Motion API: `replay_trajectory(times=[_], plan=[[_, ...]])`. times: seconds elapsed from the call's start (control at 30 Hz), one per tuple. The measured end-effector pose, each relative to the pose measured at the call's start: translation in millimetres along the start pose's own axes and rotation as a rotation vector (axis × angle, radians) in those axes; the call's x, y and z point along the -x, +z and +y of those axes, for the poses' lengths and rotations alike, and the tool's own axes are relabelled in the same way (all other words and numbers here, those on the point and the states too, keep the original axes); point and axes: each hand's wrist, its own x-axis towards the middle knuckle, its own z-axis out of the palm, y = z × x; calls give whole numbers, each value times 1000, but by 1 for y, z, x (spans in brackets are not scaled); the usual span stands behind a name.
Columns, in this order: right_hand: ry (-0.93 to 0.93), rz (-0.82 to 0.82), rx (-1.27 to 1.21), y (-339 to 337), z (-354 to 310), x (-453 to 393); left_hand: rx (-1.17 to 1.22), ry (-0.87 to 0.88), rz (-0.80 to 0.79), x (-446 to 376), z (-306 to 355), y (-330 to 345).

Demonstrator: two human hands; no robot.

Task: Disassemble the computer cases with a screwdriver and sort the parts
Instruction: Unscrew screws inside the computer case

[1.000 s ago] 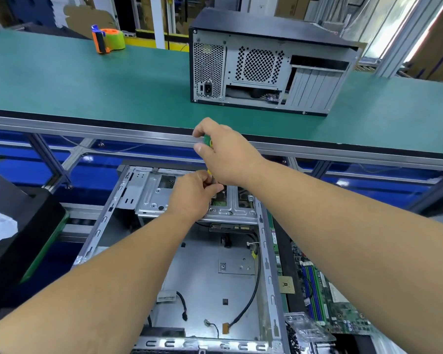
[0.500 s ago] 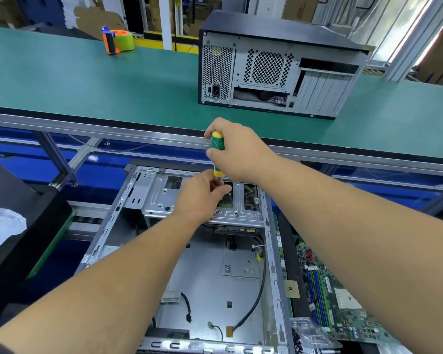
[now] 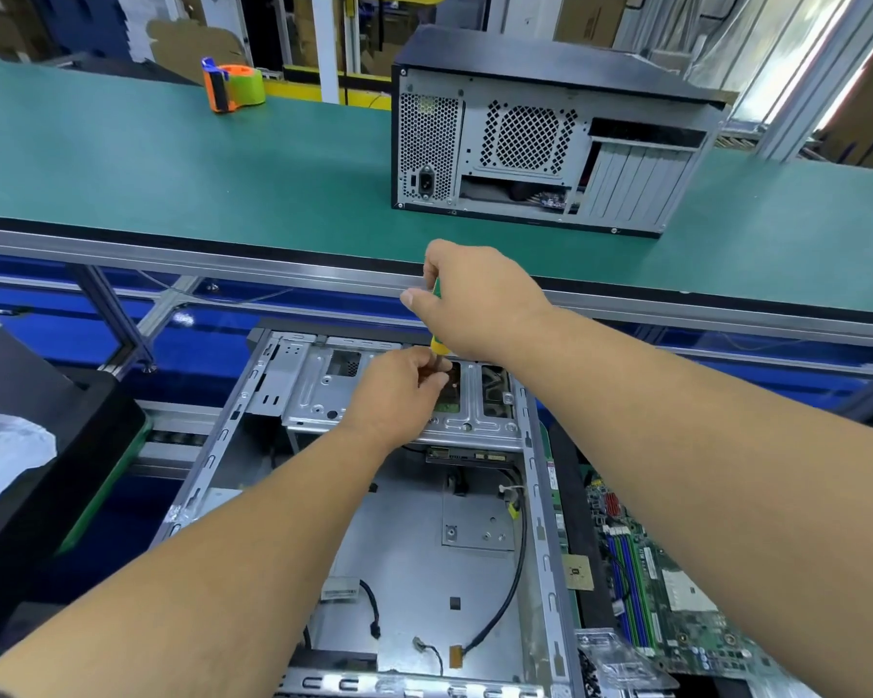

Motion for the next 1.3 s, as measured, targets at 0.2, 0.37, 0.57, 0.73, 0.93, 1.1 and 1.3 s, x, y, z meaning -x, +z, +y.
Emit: replay_trajectory(times=[0.2, 0.37, 0.57, 0.73, 0.93, 1.1, 1.3], plan=[[13, -103, 81, -9, -4, -9, -135, 20, 2, -6, -1, 3], [-36, -138, -45, -9, -1, -2, -386, -6, 0, -9, 5, 5], [-5, -70, -138, 0, 2, 10, -395, -39, 5, -8, 9, 5], [-2, -102, -178, -5, 4, 13, -363, -60, 15, -7, 9, 5], [35, -54, 25, -5, 0, 7, -286, -67, 5, -6, 8, 1], [64, -193, -161, -16, -2, 7, -199, -23, -85, -6, 2, -6], [-16, -138, -13, -10, 0, 14, -227, -18, -105, -4, 7, -7]])
